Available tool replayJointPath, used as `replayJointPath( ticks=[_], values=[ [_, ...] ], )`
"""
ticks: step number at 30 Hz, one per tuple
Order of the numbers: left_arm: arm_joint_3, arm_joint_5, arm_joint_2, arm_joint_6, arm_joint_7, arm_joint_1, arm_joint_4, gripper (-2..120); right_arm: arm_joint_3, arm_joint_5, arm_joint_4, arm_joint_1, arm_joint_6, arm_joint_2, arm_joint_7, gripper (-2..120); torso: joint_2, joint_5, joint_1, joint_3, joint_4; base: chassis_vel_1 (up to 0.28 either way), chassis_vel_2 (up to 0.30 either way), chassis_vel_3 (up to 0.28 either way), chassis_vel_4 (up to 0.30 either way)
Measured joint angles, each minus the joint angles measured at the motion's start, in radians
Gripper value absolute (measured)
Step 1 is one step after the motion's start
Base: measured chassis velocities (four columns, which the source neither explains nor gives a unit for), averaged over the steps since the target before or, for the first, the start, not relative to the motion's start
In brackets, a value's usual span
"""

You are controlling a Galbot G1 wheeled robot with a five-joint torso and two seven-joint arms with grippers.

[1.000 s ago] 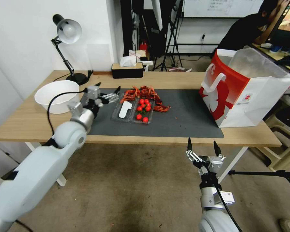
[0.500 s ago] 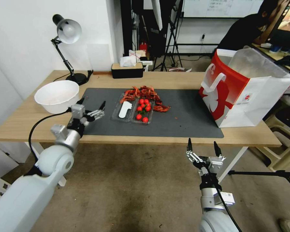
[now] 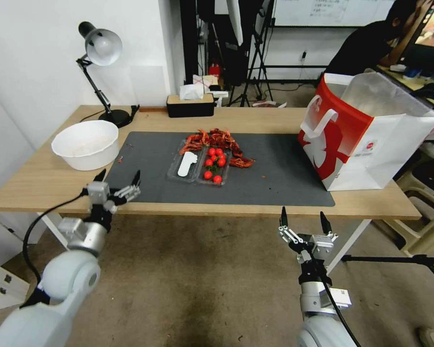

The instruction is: Pick up the trash from the table and place it into the takeout bag.

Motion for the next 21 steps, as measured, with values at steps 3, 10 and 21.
replayJointPath(
  ticks=[3,10,21],
  values=[
    [-0.013,0.022,-0.020,-0.022,0.001,0.047,-0.001,100,0.000,0.000,-0.005,0.003,0.000,0.001,0.001,100,0.000,0.0000,0.000,0.000,0.0000,0.000,0.000,0.000,0.000],
    [-0.021,0.043,-0.040,-0.047,0.003,0.083,0.000,100,-0.002,0.000,-0.009,0.005,-0.001,0.003,0.002,100,0.000,0.0000,0.000,0.000,0.0000,0.000,0.000,0.000,0.000],
    [-0.026,0.050,-0.049,-0.082,0.022,0.093,0.023,100,-0.002,0.000,-0.012,0.003,-0.002,0.007,0.003,100,0.000,-0.0001,0.000,0.000,-0.0001,0.000,0.000,0.000,0.000]
  ],
)
